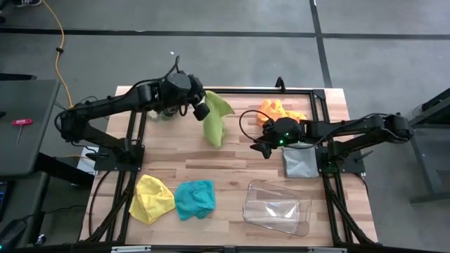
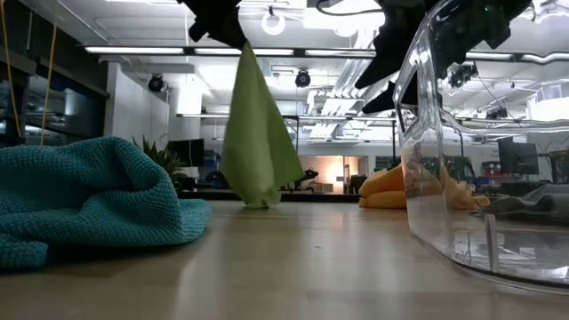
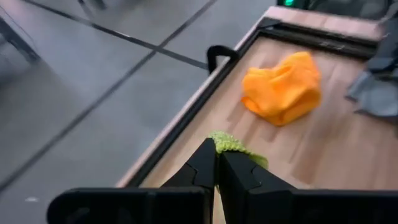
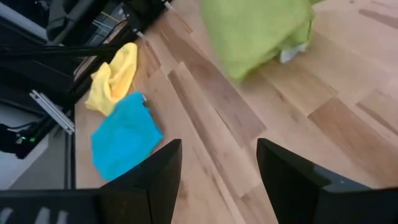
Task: Fold microfiber towels
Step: Fold the green cloth
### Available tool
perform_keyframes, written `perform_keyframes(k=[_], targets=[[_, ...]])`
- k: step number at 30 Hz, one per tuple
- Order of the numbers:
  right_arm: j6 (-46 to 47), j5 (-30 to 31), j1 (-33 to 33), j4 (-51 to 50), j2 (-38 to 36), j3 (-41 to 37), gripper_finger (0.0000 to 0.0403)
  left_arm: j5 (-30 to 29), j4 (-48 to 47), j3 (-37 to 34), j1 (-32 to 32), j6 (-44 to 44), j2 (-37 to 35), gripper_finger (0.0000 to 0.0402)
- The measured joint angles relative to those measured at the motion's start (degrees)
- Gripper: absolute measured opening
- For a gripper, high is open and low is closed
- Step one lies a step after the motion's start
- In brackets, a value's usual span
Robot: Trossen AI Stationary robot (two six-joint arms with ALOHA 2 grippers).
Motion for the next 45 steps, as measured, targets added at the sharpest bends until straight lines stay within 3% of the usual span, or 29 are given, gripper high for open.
perform_keyframes(k=[7, 14, 20, 28, 37, 45], targets=[[-7.0, 1.2, 0.7, 2.2, 5.2, 0.0, 0.0199, 1.5, -0.1, -1.3, -2.4, -1.6, 0.0, 0.0000], [-12.2, 1.6, 2.4, 14.2, 15.8, 0.0, 0.0199, 1.3, -2.2, -4.8, -5.9, 0.9, 0.0, 0.0000], [-16.2, 1.6, 2.1, 22.6, 25.0, 1.7, 0.0199, -0.2, -2.1, -9.9, -8.1, -5.6, 0.0, 0.0000], [-20.7, 1.4, 0.2, 22.9, 34.2, 11.1, 0.0199, -13.2, 0.1, -11.7, -8.3, -10.7, -0.6, 0.0000], [-22.5, 6.3, -4.5, 22.5, 43.5, 20.4, 0.0199, -13.8, -0.5, -11.7, -6.8, -15.2, -1.9, 0.0000], [-32.3, 6.9, -8.5, 22.0, 44.7, 21.3, 0.0199, -13.6, -0.4, -11.7, -7.0, -17.7, -1.9, 0.0000]])
